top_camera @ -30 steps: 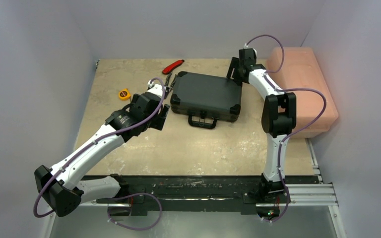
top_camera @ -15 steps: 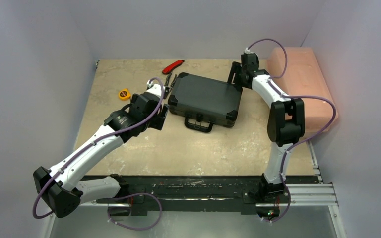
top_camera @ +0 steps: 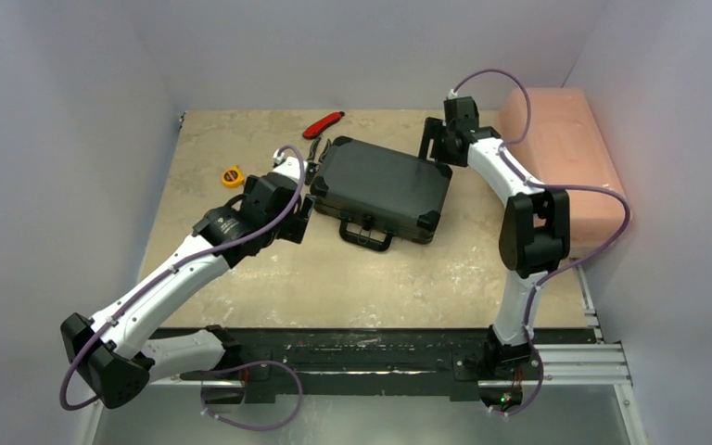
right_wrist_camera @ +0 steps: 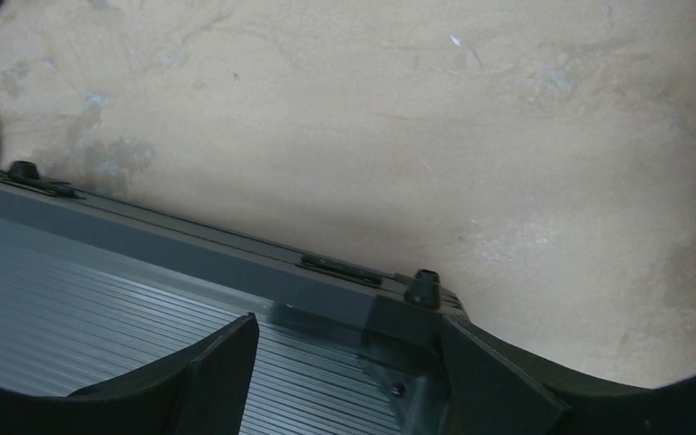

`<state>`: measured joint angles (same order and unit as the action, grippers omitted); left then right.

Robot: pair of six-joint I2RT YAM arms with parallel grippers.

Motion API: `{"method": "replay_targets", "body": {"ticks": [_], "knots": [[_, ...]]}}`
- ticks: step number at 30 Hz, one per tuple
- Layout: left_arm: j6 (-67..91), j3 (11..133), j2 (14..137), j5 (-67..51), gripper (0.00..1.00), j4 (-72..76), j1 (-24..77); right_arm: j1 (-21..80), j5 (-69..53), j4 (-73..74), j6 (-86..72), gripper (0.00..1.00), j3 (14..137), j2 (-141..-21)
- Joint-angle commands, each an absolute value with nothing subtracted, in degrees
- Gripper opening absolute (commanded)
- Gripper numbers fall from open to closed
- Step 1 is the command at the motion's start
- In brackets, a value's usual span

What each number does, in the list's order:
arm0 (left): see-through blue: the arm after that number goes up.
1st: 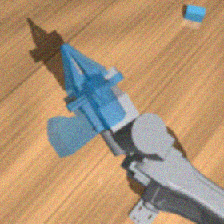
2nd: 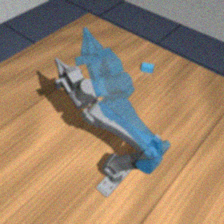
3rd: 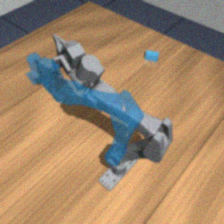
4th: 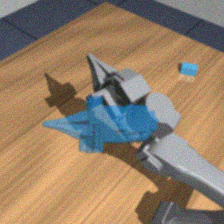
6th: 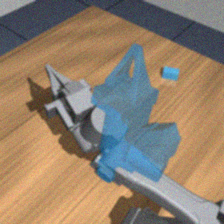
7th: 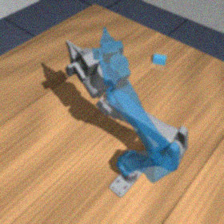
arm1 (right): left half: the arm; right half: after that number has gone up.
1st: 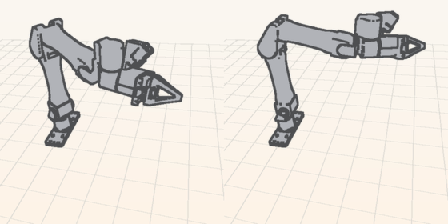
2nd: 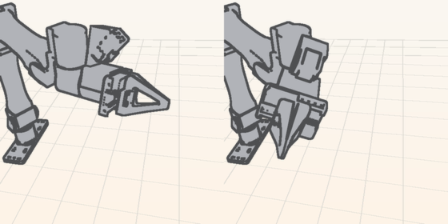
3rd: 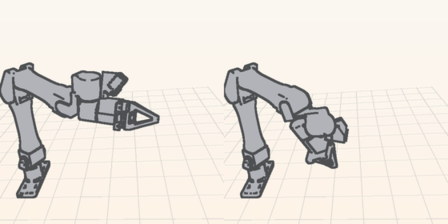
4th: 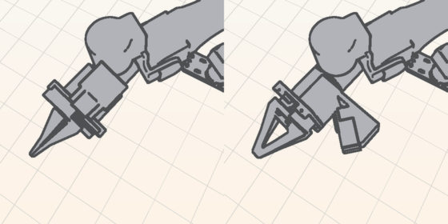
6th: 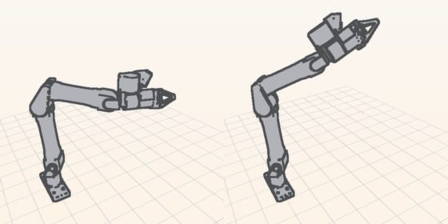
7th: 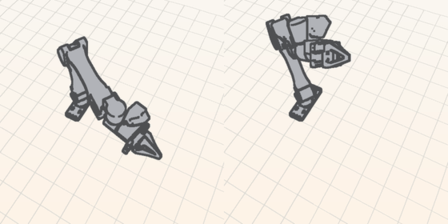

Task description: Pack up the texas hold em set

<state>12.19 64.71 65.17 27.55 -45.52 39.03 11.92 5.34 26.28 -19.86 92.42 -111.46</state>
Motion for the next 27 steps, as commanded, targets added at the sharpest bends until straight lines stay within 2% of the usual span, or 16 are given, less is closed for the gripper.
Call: {"method": "replay_targets", "body": {"ticks": [1,6,11,21,27], "knots": [[11.3,64.2,63.5,28.9,0.85,-44.8,38.8,13.6,3.7,30.1,-19.6,0.78,100.6,-115.5],[11.2,64.0,63.4,29.5,0.85,-44.9,38.8,13.5,3.5,30.8,-18.5,0.78,108.5,-122.8],[11.1,63.9,63.5,29.7,0.85,-44.7,38.8,13.5,1.4,33.4,-18.0,0.71,113.3,-128.3],[10.9,64.1,64.2,29.3,0.85,-44.6,38.9,13.6,-2.5,31.2,-18.3,0.63,100.7,-122.6],[11.0,64.2,64.1,29.6,0.84,-45.0,38.8,13.6,-6.2,28.6,-20.1,0.63,91.7,-116.5]]}}
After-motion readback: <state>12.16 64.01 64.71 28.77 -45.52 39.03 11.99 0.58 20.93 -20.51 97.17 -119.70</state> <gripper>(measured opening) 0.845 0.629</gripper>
